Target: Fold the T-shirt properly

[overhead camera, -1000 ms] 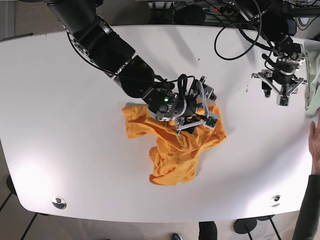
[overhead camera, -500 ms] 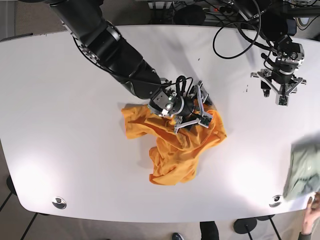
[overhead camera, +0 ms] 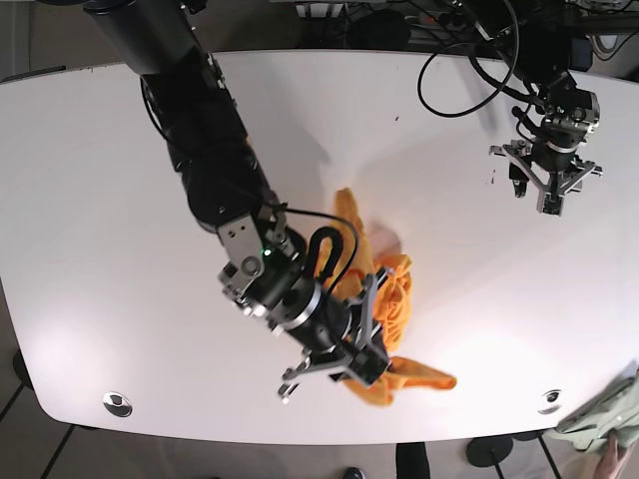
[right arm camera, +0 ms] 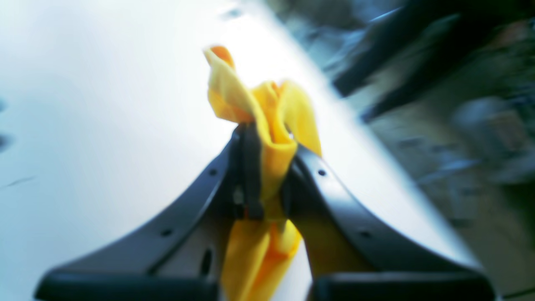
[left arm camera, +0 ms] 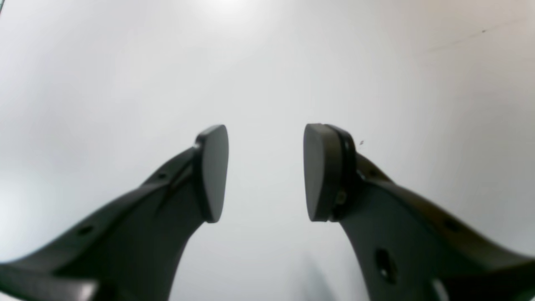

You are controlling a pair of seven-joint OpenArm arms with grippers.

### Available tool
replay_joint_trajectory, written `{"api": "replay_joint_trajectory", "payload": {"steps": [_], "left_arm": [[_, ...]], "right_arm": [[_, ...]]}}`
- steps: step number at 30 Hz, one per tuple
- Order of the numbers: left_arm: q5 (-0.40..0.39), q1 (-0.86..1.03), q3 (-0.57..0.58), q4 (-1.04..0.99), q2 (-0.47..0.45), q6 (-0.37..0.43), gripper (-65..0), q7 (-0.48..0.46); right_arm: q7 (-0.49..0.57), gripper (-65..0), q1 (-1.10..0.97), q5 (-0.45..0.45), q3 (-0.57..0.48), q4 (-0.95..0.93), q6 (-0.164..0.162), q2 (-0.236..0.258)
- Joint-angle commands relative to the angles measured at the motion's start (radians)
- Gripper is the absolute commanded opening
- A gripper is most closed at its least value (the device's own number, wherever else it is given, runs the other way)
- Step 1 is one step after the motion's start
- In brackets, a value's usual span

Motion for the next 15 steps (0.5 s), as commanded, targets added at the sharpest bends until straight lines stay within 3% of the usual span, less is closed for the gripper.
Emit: {"api": "replay_joint_trajectory", "payload": {"steps": [1, 2, 5, 9, 13, 15], "left_arm": [[-0.014, -0.002, 0.044, 0.061, 0.017, -0.001, -38.9, -0.021], [-0.014, 0.018, 0.079, 0.084, 0.017, -0.001, -38.8, -0.025], [-0.014, 0.038, 0.165, 0.107, 0.032, -0.001, -38.8, -0.026], [-0.011, 0.032, 0.174, 0.126, 0.087, -0.001, -37.9, -0.026], [-0.011, 0.008, 0.182, 0.119, 0.099, -0.001, -24.6, -0.021], [-0.011, -0.008, 0.188, 0.116, 0.099, -0.001, -21.5, -0.021]], "right_arm": [[0.008, -63.1, 0.116, 0.009, 0.056, 0.052, 0.017, -0.016], [-0.012, -63.1, 0.189, 0.011, 0.088, 0.056, 0.033, -0.017], [-0.068, -63.1, 0.366, 0.011, 0.1, 0.059, 0.036, -0.019], [-0.117, -63.1, 0.559, 0.011, 0.102, 0.061, 0.036, -0.019], [-0.117, -63.1, 0.634, 0.011, 0.102, 0.062, 0.036, -0.02], [-0.117, -63.1, 0.634, 0.011, 0.102, 0.062, 0.036, -0.02]]}}
